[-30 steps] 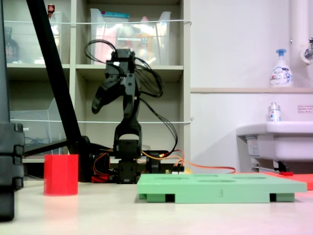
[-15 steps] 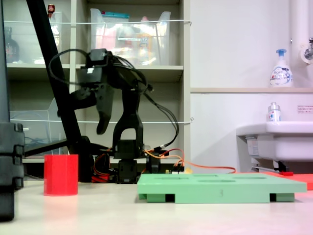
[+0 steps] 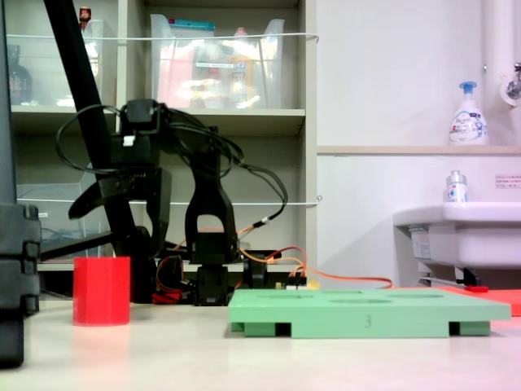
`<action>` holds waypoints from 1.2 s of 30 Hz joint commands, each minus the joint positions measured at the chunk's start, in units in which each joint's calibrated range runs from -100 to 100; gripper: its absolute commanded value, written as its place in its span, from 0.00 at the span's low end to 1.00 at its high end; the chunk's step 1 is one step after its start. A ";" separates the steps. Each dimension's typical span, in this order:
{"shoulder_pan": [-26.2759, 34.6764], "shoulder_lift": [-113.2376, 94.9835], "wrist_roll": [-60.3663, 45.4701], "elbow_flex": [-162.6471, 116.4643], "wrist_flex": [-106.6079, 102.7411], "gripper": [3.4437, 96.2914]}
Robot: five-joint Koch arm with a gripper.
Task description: Put the octagonal pillar block into the corresponding hole
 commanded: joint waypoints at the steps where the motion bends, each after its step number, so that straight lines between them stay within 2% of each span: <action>1: 0.54 5.10 -2.25 5.69 1.10 0.90; 19: -2.30 18.50 -7.08 7.28 0.14 0.89; 23: -2.30 20.46 -7.08 7.28 0.23 0.73; 26: -2.25 22.55 -7.08 7.28 0.23 0.49; 33: -2.30 23.39 -7.13 5.69 -1.50 0.44; 36: -2.74 23.11 -7.08 5.69 -3.43 0.35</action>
